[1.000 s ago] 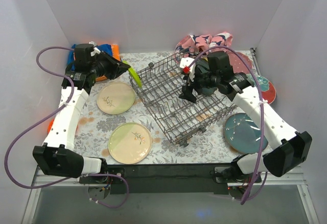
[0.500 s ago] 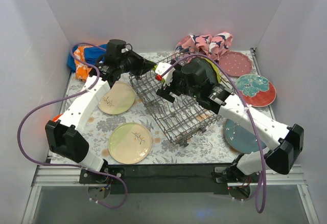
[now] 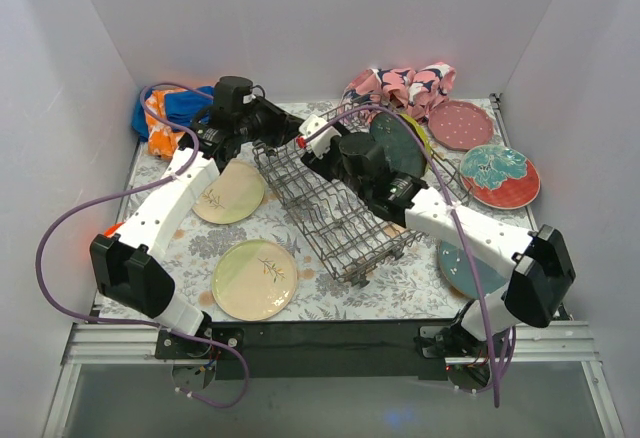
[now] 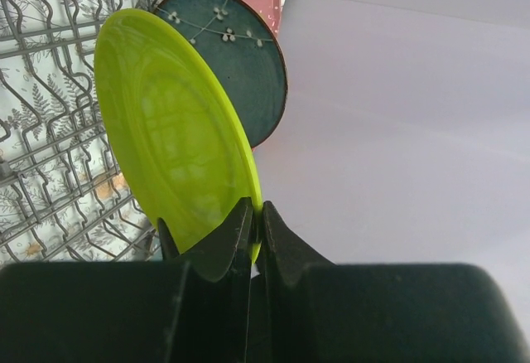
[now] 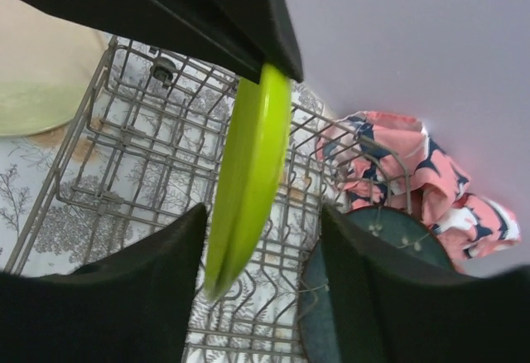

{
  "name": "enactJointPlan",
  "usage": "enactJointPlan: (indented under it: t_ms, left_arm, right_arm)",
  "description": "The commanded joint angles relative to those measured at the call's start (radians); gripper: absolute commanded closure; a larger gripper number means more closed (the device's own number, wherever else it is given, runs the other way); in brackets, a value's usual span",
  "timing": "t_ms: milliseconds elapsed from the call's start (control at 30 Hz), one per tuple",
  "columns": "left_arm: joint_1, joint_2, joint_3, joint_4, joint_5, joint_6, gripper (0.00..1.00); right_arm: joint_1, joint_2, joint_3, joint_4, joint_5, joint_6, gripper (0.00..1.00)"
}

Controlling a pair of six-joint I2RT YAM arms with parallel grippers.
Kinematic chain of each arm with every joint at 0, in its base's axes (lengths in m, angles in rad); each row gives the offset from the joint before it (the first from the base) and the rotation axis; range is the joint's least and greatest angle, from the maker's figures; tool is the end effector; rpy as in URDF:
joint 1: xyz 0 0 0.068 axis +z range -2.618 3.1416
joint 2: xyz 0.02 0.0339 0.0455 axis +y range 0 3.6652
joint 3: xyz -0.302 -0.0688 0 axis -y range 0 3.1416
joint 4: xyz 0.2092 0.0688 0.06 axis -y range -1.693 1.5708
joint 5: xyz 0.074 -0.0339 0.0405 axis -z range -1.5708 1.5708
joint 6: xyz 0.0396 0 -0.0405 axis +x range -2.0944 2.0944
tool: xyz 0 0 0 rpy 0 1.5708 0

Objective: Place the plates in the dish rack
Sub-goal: Pass the plate from the left arm to the right, then insert the plate into the dish rack

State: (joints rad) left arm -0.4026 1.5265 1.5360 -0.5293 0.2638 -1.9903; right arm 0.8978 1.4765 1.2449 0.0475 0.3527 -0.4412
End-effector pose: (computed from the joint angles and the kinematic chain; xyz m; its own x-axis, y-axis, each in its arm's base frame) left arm 0.2836 -0.1320 0.4214 -0.3495 -0.8095 0.4718 -0.6562 -0.1479 -0.7399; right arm 0.2091 0.2403 0.4042 0.1198 -0.4926 -0.8620 -0.5209 0.7079 -0.4770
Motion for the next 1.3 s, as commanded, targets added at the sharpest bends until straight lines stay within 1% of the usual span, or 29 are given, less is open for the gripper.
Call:
enactJointPlan:
  t_ms: [0,33,67,167,267,300,400,433,500,533,567,633,667,733,767,900,933,1000,1033,1100,1133,1167,1200,1267]
  left_arm:
    - [-0.004,-0.035,-0.002,0.026,-0.035,-0.238,1.00]
    - [-0.004,-0.046,-0.013,0.026,-0.040,-0.243,1.00]
    - [-0.004,-0.051,-0.019,0.032,-0.044,-0.246,1.00]
    - [-0.004,-0.062,-0.050,0.041,-0.052,-0.260,1.00]
    - [-0.004,-0.065,-0.071,0.055,-0.037,-0.266,1.00]
    - [-0.004,-0.068,-0.079,0.064,-0.032,-0.266,1.00]
    - [-0.002,-0.069,-0.096,0.087,-0.011,-0.262,0.86]
    - [-0.002,-0.072,-0.097,0.094,-0.009,-0.257,0.74]
    - [0.004,-0.080,-0.096,0.094,-0.012,-0.237,0.64]
    - [0.007,-0.084,-0.094,0.094,-0.014,-0.226,0.64]
    - [0.013,-0.091,-0.096,0.094,-0.018,-0.202,0.51]
    - [0.021,-0.111,-0.096,0.094,-0.031,-0.170,0.48]
    - [0.027,-0.118,-0.096,0.094,-0.035,-0.151,0.43]
    - [0.036,-0.144,-0.102,0.097,-0.046,-0.078,0.42]
    - [0.047,-0.155,-0.106,0.094,-0.049,-0.047,0.42]
    - [0.076,-0.216,-0.154,0.091,-0.057,0.140,0.39]
    - [0.077,-0.251,-0.184,0.091,-0.079,0.257,0.37]
    - [0.085,-0.297,-0.223,0.065,-0.132,0.352,0.33]
    - [0.087,-0.325,-0.255,0.071,-0.174,0.460,0.25]
    - [0.087,-0.426,-0.368,0.083,-0.237,0.543,0.14]
    - [0.088,-0.460,-0.408,0.095,-0.265,0.585,0.11]
    - [0.091,-0.535,-0.488,0.118,-0.325,0.679,0.08]
    - [0.093,-0.564,-0.522,0.123,-0.363,0.711,0.06]
    - [0.094,-0.626,-0.585,0.135,-0.450,0.809,0.04]
  right_arm:
    - [0.027,0.045,0.033,0.098,0.112,0.022,0.46]
    - [0.029,0.054,0.030,0.101,0.120,0.022,0.51]
    - [0.030,0.057,0.031,0.104,0.130,0.021,0.64]
    - [0.033,0.059,0.025,0.124,0.155,0.001,0.90]
    - [0.035,0.045,0.014,0.135,0.152,-0.011,0.99]
    - [0.035,0.039,0.013,0.138,0.147,-0.013,0.99]
    - [0.035,0.012,-0.004,0.138,0.121,-0.019,0.99]
    - [0.033,-0.007,-0.010,0.138,0.115,-0.022,0.99]
    - [0.033,-0.024,-0.035,0.137,0.106,-0.033,0.99]
    - [0.030,-0.045,-0.042,0.137,0.106,-0.036,0.99]
    - [0.027,-0.056,-0.059,0.134,0.098,-0.039,0.99]
    - [0.001,-0.083,-0.064,0.105,0.077,-0.028,0.99]
    - [-0.010,-0.091,-0.064,0.089,0.045,-0.022,0.99]
    - [-0.052,-0.117,-0.062,0.037,0.010,-0.005,0.99]
    - [-0.068,-0.127,-0.064,0.020,-0.038,-0.002,0.99]
    - [-0.176,-0.163,-0.071,-0.084,-0.150,0.006,0.99]
    - [-0.195,-0.177,-0.087,-0.092,-0.171,0.006,0.99]
    - [-0.249,-0.189,-0.104,-0.095,-0.182,0.022,0.99]
    - [-0.263,-0.194,-0.119,-0.094,-0.178,0.024,0.99]
    - [-0.293,-0.194,-0.130,-0.094,-0.158,0.033,0.99]
    - [-0.299,-0.185,-0.133,-0.094,-0.144,0.033,0.99]
    - [-0.304,-0.177,-0.137,-0.092,-0.111,0.036,0.99]
    - [-0.312,-0.171,-0.139,-0.090,-0.092,0.039,0.99]
    - [-0.321,-0.147,-0.140,-0.086,-0.049,0.045,0.99]
